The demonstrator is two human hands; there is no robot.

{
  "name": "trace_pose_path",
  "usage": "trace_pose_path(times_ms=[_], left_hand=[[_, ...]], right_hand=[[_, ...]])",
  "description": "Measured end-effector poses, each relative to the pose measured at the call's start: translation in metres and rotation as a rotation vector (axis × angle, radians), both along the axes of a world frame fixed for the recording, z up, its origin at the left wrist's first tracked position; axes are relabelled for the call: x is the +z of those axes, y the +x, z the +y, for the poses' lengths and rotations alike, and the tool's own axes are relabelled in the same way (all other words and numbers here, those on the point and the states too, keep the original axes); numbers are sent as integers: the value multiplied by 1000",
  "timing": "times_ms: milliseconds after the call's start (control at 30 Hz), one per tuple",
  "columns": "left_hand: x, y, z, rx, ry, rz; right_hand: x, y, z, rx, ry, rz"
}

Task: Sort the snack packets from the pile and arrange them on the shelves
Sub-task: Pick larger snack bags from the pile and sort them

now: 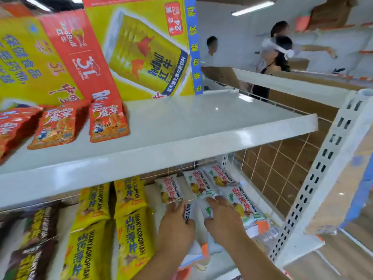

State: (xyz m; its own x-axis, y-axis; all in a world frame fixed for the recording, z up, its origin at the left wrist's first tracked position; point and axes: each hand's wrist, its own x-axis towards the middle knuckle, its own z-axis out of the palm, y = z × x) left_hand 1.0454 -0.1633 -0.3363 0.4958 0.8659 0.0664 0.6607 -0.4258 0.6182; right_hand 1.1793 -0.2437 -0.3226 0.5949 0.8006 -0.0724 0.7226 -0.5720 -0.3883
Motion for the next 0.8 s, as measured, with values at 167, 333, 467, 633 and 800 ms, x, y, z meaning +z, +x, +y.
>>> trace_pose_path(times_ms=[167, 333, 467, 633, 800], left_hand=[[-19, 14, -7, 170, 87, 42], [-34, 26, -13, 261, 109, 251], [-38, 37, -18, 292, 106, 417], [-42, 39, -22, 315, 140, 476], [-44, 39, -25, 310, 155, 471]], right_hand=[[-7, 21, 22, 149, 7, -83], [-24, 28, 31, 235, -145, -85], [-36, 29, 36, 293, -190, -164], [-38, 34, 33, 346, -236, -181], [-41, 37, 30, 363, -217, -176]])
